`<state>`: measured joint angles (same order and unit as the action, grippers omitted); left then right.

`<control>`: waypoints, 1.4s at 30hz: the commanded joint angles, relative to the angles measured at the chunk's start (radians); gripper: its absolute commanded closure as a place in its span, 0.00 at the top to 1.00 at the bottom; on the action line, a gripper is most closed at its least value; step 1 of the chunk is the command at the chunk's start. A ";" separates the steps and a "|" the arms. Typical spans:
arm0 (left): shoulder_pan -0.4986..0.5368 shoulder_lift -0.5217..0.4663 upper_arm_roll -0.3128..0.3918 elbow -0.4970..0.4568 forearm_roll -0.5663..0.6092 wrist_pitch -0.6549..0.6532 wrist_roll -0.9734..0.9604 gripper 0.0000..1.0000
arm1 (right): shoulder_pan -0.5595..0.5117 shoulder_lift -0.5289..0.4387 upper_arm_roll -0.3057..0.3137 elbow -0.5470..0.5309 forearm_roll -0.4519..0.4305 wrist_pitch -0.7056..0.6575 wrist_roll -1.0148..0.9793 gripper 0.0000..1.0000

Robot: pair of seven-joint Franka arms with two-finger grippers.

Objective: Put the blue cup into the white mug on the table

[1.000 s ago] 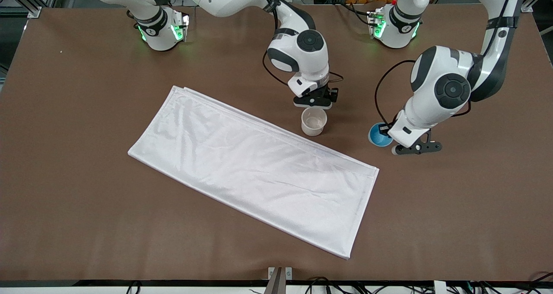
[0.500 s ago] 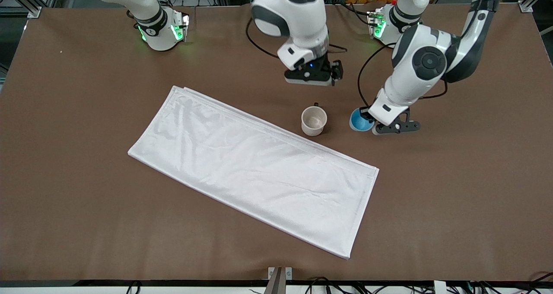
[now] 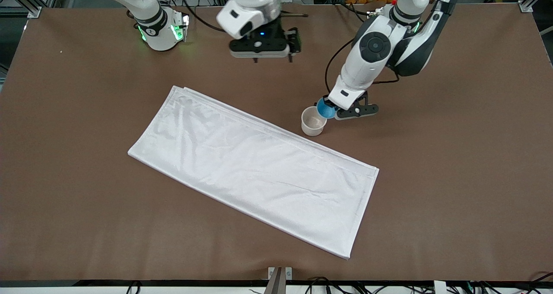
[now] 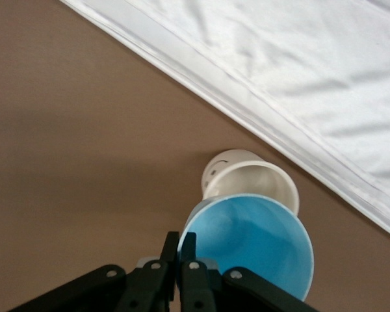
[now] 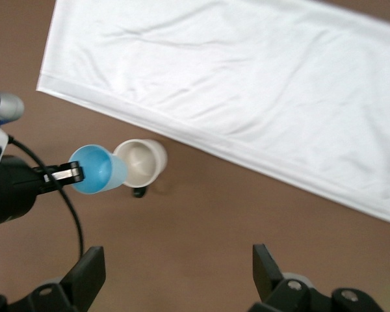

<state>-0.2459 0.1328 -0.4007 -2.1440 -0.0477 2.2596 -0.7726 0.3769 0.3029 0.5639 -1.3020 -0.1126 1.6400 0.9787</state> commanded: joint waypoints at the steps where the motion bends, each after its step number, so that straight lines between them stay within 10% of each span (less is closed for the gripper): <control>1: -0.012 0.076 -0.001 0.075 -0.003 0.014 -0.045 0.00 | -0.110 -0.102 0.024 -0.045 0.004 -0.084 -0.164 1.00; 9: -0.013 0.155 -0.001 0.134 0.068 0.017 -0.083 0.00 | -0.239 -0.200 -0.047 -0.097 0.056 -0.157 -0.411 1.00; 10: -0.013 0.162 -0.003 0.137 0.074 0.017 -0.083 0.09 | -0.245 -0.215 -0.070 -0.114 0.060 -0.157 -0.446 1.00; 13: -0.013 0.174 -0.001 0.150 0.080 0.017 -0.073 1.00 | -0.257 -0.248 -0.151 -0.152 0.091 -0.154 -0.544 1.00; 24: 0.013 0.134 0.009 0.168 0.089 0.006 -0.076 1.00 | -0.303 -0.271 -0.349 -0.213 0.111 -0.117 -0.778 1.00; 42: 0.241 0.085 0.011 0.297 0.140 -0.181 0.154 1.00 | -0.383 -0.320 -0.421 -0.310 0.111 -0.032 -0.942 1.00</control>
<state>-0.0769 0.2473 -0.3813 -1.8543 0.0684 2.1307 -0.7273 0.0294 0.0295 0.1410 -1.5690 -0.0200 1.5923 0.0925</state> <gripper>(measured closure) 0.000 0.000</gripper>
